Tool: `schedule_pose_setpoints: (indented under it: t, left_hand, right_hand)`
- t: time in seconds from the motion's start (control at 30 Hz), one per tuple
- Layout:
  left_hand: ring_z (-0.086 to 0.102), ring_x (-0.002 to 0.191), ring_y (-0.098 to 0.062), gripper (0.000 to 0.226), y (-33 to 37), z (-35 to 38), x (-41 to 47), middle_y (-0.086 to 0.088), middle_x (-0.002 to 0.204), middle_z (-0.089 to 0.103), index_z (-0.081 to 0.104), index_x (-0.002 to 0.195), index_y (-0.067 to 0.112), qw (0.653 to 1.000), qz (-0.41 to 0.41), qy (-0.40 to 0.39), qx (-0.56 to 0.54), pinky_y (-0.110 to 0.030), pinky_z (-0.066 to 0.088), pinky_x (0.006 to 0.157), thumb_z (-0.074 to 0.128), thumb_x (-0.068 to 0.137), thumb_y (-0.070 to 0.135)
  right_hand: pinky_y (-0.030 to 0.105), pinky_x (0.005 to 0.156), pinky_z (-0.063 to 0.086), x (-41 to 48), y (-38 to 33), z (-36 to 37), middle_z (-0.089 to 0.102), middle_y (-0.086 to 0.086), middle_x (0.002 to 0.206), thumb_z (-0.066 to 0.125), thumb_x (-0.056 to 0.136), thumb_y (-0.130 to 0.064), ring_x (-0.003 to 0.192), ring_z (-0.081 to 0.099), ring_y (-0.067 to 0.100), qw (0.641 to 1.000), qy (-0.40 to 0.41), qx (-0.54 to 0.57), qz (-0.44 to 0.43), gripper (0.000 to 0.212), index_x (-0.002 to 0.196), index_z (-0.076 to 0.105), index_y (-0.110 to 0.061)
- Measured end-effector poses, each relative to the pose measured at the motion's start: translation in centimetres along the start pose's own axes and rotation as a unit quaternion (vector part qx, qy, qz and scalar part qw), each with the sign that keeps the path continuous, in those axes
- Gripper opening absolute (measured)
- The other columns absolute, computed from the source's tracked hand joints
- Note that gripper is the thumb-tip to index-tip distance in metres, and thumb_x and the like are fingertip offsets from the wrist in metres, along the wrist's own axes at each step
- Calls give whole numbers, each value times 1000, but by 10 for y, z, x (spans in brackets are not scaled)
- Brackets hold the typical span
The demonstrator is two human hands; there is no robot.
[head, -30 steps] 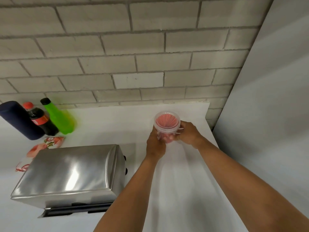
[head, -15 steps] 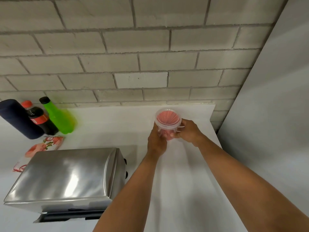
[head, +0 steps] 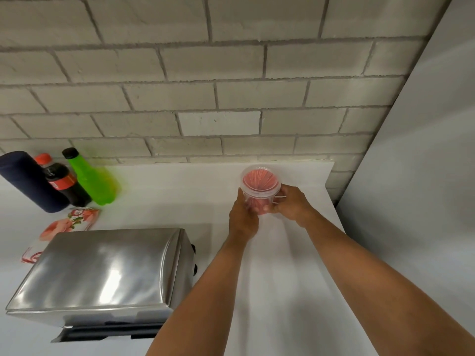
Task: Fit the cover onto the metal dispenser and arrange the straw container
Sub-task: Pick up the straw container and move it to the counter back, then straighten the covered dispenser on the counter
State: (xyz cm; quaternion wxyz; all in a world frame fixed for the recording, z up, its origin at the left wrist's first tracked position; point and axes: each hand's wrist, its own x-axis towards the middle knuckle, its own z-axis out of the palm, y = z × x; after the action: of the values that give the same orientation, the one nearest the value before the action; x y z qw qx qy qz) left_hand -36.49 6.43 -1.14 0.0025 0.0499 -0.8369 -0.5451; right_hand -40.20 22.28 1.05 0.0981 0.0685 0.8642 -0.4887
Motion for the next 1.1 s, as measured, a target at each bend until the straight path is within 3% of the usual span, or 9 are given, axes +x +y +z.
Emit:
schedule_pose_setpoints:
  t: [0.1, 0.2, 0.37, 0.5, 0.63, 0.87, 1.1]
  left_hand:
    - [45, 142, -25, 76, -3, 1, -7, -5, 157, 44, 19, 162, 23, 999, -50, -4, -11, -43, 40, 114, 56, 98, 8]
    - [39, 146, -23, 81, -2, 0, -25, -7, 162, 36, 17, 163, 20, 995, -93, 9, -48, -40, 36, 118, 60, 96, 4]
    - [53, 133, -18, 75, 12, -13, -78, -1, 154, 46, 29, 158, 27, 985, -118, 20, -122, -34, 45, 109, 58, 94, 1]
    - [54, 129, -14, 73, 21, -37, -133, 3, 148, 49, 34, 156, 27, 980, -106, -17, -167, -32, 46, 108, 59, 94, -1]
    - [60, 113, -2, 67, 13, -66, -196, 9, 133, 58, 43, 150, 29, 973, -123, -54, -189, -12, 49, 83, 65, 93, 4]
    - [62, 112, -4, 60, -19, -133, -282, 12, 125, 62, 50, 145, 32, 965, -153, -84, -198, -13, 49, 81, 70, 92, 9]
    - [59, 109, 0, 58, -57, -209, -316, 15, 124, 62, 51, 141, 35, 967, -163, -42, -191, -17, 47, 78, 69, 91, 14]
  right_hand:
    - [39, 98, 56, -4, 0, 0, 69, 2, 128, 99, 60, -23, 115, 66, 24, 1000, -2, -24, 7, 88, 138, 59, -15]
    - [36, 97, 55, -16, 1, -2, 66, 3, 133, 99, 61, -25, 116, 65, 23, 999, 6, -25, 21, 96, 144, 53, -16]
    - [34, 101, 50, -53, 2, -2, 65, 4, 133, 97, 63, -34, 118, 63, 21, 999, 14, -4, 30, 90, 142, 55, -20]
    - [39, 105, 50, -97, -6, 2, 65, 2, 131, 97, 61, -38, 117, 64, 19, 1000, -4, 9, 21, 92, 142, 57, -21]
    - [29, 93, 50, -150, -16, 12, 65, -3, 127, 97, 59, -40, 113, 63, 13, 998, -44, 31, 22, 89, 139, 59, -29]
    - [27, 91, 54, -248, -41, 73, 59, -8, 137, 94, 69, -39, 116, 62, 7, 993, -96, 68, -32, 87, 145, 52, -35]
    - [28, 98, 50, -302, -61, 148, 50, -8, 148, 97, 61, -45, 126, 56, 12, 994, -62, 81, -45, 106, 151, 42, -38]
